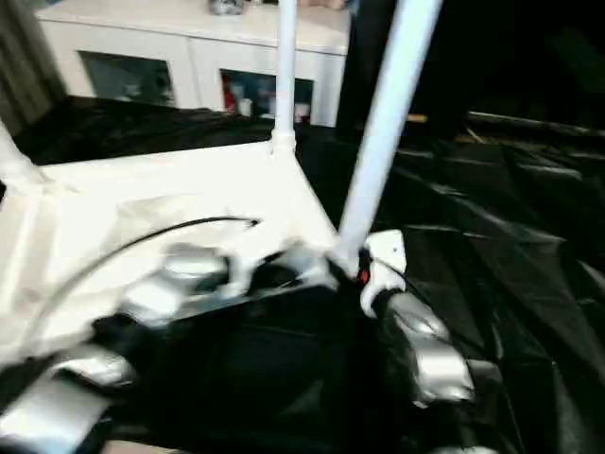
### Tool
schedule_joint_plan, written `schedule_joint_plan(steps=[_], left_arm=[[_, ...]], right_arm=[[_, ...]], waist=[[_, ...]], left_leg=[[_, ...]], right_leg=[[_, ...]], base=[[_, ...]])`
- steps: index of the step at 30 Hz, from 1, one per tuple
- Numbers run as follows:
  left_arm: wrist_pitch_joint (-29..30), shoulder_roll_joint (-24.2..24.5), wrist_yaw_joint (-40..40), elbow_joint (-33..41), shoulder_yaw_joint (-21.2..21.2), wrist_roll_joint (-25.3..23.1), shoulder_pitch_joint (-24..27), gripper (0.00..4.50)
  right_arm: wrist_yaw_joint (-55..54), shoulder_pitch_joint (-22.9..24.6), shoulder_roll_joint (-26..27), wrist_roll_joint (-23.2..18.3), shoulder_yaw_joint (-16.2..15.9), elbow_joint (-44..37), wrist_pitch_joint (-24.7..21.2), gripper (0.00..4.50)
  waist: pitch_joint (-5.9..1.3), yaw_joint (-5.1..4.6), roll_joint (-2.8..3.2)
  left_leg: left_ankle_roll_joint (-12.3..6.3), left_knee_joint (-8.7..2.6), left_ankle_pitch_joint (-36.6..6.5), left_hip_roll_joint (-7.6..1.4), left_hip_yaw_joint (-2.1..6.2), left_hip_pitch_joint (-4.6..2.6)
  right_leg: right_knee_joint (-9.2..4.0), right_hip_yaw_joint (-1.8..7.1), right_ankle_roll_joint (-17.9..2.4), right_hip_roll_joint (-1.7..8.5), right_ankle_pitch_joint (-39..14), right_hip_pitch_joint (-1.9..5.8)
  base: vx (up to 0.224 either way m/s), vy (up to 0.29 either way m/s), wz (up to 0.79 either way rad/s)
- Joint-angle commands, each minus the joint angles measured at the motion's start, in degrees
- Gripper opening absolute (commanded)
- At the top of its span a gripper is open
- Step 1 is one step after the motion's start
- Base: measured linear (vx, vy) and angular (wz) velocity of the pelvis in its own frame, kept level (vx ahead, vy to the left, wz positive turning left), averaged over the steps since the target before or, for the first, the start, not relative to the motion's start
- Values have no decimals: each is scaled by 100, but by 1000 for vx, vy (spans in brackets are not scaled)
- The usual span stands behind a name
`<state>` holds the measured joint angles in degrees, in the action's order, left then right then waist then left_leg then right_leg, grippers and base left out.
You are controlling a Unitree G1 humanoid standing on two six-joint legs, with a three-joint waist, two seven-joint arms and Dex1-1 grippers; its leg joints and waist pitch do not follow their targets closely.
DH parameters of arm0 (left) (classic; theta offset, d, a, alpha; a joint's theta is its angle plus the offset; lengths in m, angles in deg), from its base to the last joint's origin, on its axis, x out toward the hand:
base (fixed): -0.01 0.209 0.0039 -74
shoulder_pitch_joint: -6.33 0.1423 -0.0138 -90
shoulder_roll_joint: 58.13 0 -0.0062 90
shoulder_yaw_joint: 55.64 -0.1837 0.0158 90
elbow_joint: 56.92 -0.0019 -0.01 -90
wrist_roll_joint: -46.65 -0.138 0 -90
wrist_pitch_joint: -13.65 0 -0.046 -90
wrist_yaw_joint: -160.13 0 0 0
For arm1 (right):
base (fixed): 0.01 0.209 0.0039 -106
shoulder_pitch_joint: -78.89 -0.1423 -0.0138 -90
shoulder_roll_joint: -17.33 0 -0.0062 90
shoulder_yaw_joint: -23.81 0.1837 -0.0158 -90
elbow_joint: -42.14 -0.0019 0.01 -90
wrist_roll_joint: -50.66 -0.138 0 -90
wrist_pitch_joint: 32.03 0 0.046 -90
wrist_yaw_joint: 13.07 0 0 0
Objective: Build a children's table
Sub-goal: Rotate leg to tighten
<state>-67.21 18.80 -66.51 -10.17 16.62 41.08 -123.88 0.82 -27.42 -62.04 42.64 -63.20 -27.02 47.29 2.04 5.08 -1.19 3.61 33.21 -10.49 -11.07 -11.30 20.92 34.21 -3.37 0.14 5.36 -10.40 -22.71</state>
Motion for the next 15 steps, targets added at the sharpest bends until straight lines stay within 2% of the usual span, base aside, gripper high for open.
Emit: schedule_joint_plan(steps=[1,3,7,8,9,10,11,12,13,14,15], left_arm=[[-19,-218,922,-225,240,1,-47,0],[-83,-301,1033,-290,216,-62,-68,0],[-118,-291,1011,-312,209,-83,-63,0],[-185,-242,908,-322,211,-59,-52,0],[-185,-242,908,-322,211,-59,-52,0],[-272,-209,802,-332,221,-47,-38,0],[-386,-152,634,-310,222,-19,3,0],[-451,-103,503,-283,212,3,36,0],[-503,-48,352,-242,205,40,76,0],[-568,-1,213,-200,191,68,110,0],[-640,86,-6,-128,176,108,164,0]], right_arm=[[-171,15,301,-80,-55,191,-121,277],[-223,-68,367,-4,-169,254,-109,277],[-71,-59,419,-18,-232,192,9,277],[66,-30,429,-158,-166,100,38,312],[66,-30,429,-158,-166,100,38,312],[190,-17,415,-229,-122,40,38,347],[367,16,337,-274,-120,-57,24,349],[469,40,254,-293,-127,-130,-3,360],[615,71,143,-317,-149,-210,-47,360],[751,107,47,-337,-177,-283,-88,388],[1023,187,-140,-375,-237,-431,-168,388]], waist=[[-297,-30,-33],[-300,-27,-30],[-294,-29,-2],[-293,-33,-9],[-293,-33,23],[-296,-38,5],[-297,-41,41],[-299,-51,19],[-299,-51,19],[-305,-80,22],[-303,-87,9]], left_leg=[[-36,-397,-1331,-191,90,-98],[-98,-403,-1233,-188,103,-61],[-151,-408,-1270,-188,102,-62],[-145,-411,-1330,-189,100,-66],[-138,-412,-1354,-188,104,-68],[-127,-416,-1375,-192,105,-67],[-132,-419,-1384,-193,108,-70],[-189,-416,-1384,-185,113,-39],[-189,-416,-1384,-185,113,-39],[-241,-414,-1297,-181,121,-3],[-261,-411,-1249,-174,119,-1]], right_leg=[[-458,234,-982,294,-1399,191],[-444,226,-966,300,-1311,229],[-458,225,-923,297,-1346,225],[-470,223,-909,294,-1423,219],[-472,225,-905,298,-1448,220],[-480,223,-890,296,-1472,220],[-481,224,-898,291,-1425,221],[-468,220,-881,290,-1367,252],[-468,220,-881,290,-1367,252],[-451,211,-869,296,-1336,275],[-466,208,-864,294,-1336,282]], base=[[0,0,0],[0,0,0],[0,0,0],[0,0,0],[0,0,0],[0,0,0],[0,0,0],[0,0,0],[0,0,0],[0,0,0],[0,0,0]])
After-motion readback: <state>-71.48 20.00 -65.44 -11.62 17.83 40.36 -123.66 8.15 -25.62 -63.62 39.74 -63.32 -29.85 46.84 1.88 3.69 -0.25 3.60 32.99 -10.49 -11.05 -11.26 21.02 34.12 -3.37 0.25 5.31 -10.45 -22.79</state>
